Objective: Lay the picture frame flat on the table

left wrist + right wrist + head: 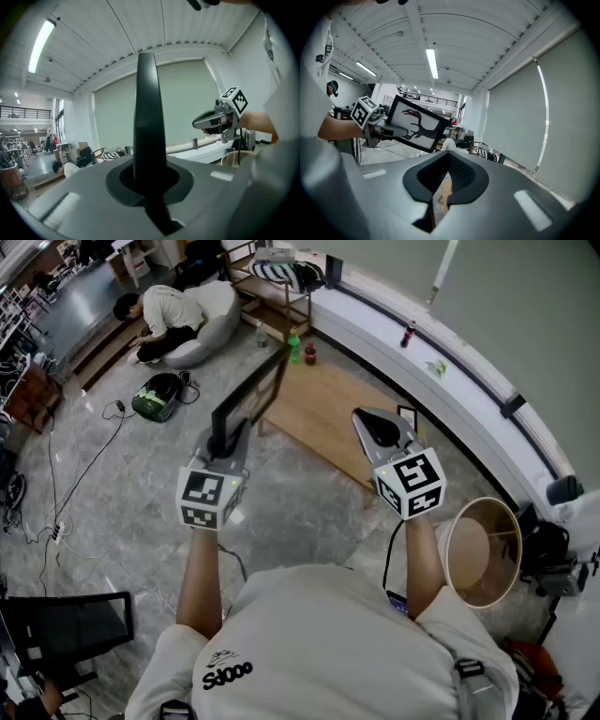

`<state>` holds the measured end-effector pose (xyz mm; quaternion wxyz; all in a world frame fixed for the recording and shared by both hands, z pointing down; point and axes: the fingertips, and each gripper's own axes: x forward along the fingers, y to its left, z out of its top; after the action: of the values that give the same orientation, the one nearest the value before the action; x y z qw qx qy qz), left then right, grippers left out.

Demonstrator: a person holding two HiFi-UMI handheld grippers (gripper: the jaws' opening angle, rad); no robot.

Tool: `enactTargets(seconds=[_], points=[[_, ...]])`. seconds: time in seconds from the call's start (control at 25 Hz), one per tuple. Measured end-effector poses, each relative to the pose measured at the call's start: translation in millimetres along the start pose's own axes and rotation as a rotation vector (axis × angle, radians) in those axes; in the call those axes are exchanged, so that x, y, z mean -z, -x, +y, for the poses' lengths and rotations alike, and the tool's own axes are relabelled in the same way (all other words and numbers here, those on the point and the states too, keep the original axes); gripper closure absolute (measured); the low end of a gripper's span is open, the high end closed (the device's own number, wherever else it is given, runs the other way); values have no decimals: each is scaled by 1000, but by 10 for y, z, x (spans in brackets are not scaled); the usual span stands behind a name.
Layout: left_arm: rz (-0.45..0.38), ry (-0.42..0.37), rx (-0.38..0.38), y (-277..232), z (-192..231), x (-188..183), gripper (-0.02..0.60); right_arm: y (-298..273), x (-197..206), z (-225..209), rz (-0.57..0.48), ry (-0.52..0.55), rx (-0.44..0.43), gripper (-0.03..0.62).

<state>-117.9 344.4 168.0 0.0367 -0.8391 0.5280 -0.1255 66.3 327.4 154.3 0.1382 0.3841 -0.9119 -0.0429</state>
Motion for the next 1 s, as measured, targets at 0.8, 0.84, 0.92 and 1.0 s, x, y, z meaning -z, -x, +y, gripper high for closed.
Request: enactTargets(seconds=[0.8, 0.84, 0.92, 1.0], points=[[49, 39, -58, -59, -606, 90, 562, 432, 293, -234, -23, -26, -67, 591], [53, 44, -65, -64, -644, 102, 561, 448, 320, -261, -24, -27, -71, 591], [65, 56, -78, -68, -703, 141, 563, 452, 382, -299, -19, -27, -83, 591], [74, 68, -88, -87, -744, 190, 561, 443, 443, -337, -10, -31, -95, 591]])
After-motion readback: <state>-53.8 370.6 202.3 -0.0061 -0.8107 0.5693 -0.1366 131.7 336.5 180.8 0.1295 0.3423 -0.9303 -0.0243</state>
